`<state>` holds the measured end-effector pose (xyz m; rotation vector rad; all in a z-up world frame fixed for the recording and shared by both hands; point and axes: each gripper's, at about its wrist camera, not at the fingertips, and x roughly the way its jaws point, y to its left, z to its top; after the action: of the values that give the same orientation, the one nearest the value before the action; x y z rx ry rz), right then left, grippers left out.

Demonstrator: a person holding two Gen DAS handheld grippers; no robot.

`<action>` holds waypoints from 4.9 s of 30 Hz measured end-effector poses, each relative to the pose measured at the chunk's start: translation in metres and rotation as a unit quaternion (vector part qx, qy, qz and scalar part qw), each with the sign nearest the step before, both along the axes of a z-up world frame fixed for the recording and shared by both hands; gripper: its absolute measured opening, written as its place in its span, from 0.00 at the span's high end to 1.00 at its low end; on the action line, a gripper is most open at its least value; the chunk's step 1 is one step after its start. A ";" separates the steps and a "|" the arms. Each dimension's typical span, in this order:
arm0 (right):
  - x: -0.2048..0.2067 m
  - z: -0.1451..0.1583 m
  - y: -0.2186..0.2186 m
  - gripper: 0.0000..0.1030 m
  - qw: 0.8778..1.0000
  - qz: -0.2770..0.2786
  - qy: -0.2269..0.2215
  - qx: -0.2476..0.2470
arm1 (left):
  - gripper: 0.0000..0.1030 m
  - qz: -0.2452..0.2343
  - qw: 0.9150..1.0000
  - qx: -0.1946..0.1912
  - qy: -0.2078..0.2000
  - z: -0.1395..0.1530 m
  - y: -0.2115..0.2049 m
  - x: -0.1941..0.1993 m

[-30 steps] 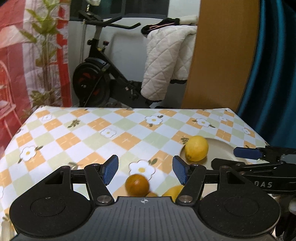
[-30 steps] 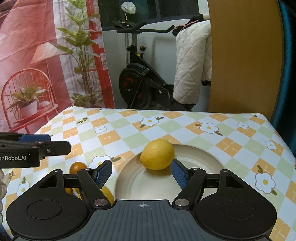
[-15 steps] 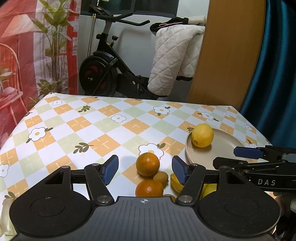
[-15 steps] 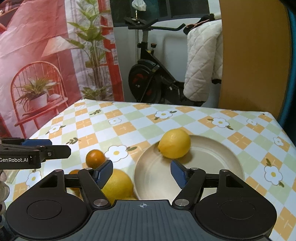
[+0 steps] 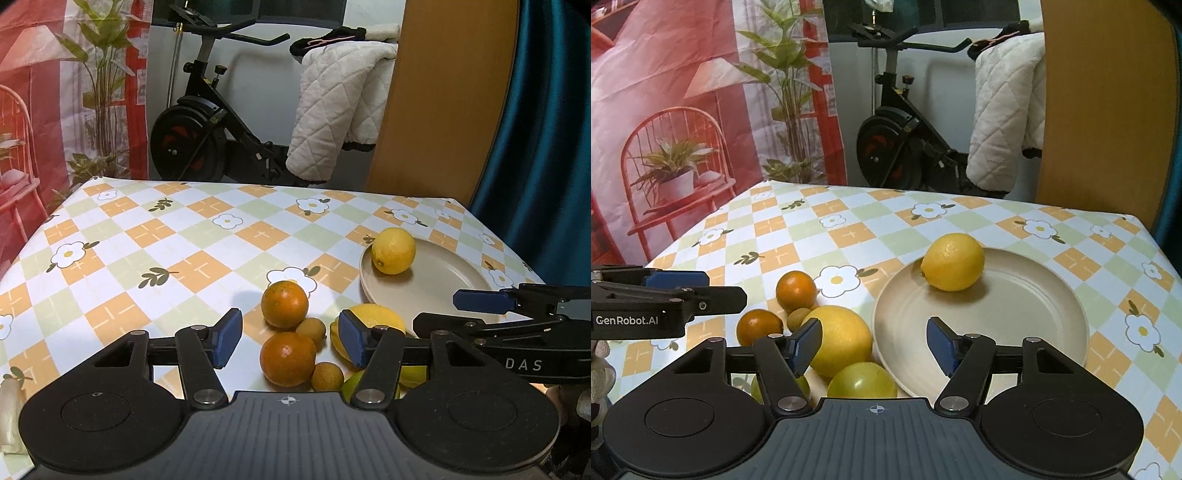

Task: Organize fruits
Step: 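Withdraw both tools from the plate back toward the fruit cluster, then grasp an orange with the left tool while the right tool grasps another orange, then carry the orange in the left tool to the plate while the right tool carries its orange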

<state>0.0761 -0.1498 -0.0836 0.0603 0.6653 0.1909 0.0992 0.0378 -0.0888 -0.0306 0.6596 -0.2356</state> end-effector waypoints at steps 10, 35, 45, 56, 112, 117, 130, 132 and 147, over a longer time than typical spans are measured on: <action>-0.006 -0.003 0.001 0.52 1.000 0.006 -0.002 0.001 | 0.58 0.006 1.000 -0.005 0.008 -0.004 0.004 0.001; -0.011 0.001 0.001 0.55 1.000 0.015 -0.001 -0.004 | 0.58 -0.020 0.999 -0.016 0.020 -0.008 -0.002 -0.003; -0.027 0.003 -0.004 0.59 1.000 0.022 0.004 -0.013 | 0.58 -0.050 0.998 -0.019 0.030 -0.012 -0.014 -0.014; -0.043 0.001 -0.013 0.63 1.000 0.024 0.013 -0.010 | 0.58 -0.077 0.996 -0.018 0.047 -0.016 -0.027 -0.025; -0.035 -0.032 -0.035 0.65 0.995 0.013 0.082 0.054 | 0.57 -0.161 0.983 0.041 0.077 -0.040 -0.073 -0.038; -0.035 -0.034 -0.036 0.66 0.994 0.014 0.086 0.061 | 0.57 -0.162 0.983 0.042 0.075 -0.040 -0.074 -0.039; -0.032 -0.038 -0.036 0.65 0.994 0.012 0.093 0.062 | 0.57 -0.163 0.983 0.040 0.071 -0.039 -0.072 -0.040; -0.035 -0.034 -0.037 0.65 0.995 0.012 0.084 0.060 | 0.57 -0.164 0.984 0.039 0.067 -0.037 -0.072 -0.041; -0.026 -0.009 -0.063 0.65 0.999 -0.021 0.022 0.016 | 0.57 -0.153 0.988 0.010 0.021 -0.004 -0.067 -0.018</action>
<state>0.0505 -0.2131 -0.0921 0.1093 0.7039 0.1611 0.0814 -0.0291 -0.0927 0.0855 0.7071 -0.5246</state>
